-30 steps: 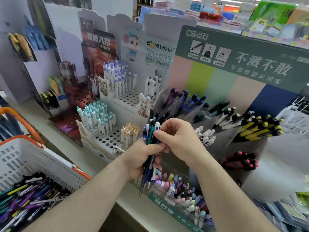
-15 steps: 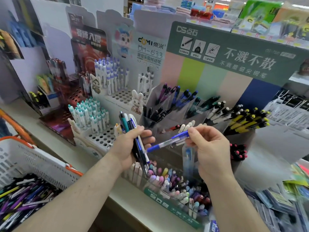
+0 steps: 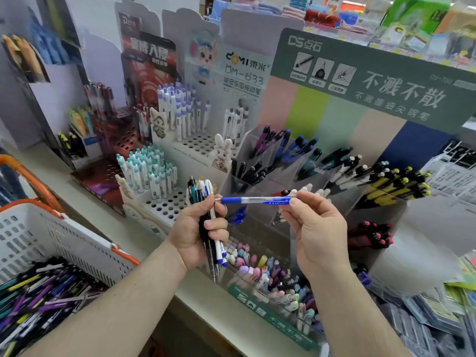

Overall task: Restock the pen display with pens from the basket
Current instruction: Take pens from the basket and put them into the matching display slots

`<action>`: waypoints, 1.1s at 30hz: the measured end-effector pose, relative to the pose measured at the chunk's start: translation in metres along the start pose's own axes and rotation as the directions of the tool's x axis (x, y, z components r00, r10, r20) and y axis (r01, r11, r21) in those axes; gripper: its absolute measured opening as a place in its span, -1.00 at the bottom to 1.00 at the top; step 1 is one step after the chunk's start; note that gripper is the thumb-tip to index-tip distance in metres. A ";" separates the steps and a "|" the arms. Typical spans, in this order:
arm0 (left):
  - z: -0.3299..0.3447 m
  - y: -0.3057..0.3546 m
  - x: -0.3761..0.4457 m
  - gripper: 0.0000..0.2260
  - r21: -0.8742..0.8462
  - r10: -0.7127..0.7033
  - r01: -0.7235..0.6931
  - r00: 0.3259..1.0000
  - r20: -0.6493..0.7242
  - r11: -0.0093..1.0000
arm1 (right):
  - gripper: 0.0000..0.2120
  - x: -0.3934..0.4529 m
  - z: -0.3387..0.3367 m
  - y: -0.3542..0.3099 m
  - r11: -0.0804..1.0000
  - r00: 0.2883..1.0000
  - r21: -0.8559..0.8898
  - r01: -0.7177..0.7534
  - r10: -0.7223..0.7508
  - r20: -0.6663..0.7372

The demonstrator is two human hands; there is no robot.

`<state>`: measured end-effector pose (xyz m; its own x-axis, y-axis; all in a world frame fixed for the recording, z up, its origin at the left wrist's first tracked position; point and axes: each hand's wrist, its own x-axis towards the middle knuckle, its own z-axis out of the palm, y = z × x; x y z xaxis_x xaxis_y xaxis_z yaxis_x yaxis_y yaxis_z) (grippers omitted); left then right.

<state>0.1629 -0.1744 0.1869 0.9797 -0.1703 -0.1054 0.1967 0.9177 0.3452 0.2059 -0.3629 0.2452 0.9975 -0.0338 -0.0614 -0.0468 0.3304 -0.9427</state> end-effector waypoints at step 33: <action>0.003 -0.005 -0.026 -0.89 0.637 0.026 0.108 0.980 -0.197 0.763 | -0.94 0.005 0.062 0.029 0.770 0.924 -0.591 0.240 0.005 0.382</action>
<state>0.1369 -0.1755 0.1911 0.9578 -0.0723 -0.2783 0.2801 0.4536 0.8460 0.2131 -0.2954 0.2381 0.9415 0.3310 0.0638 0.1728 -0.3115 -0.9344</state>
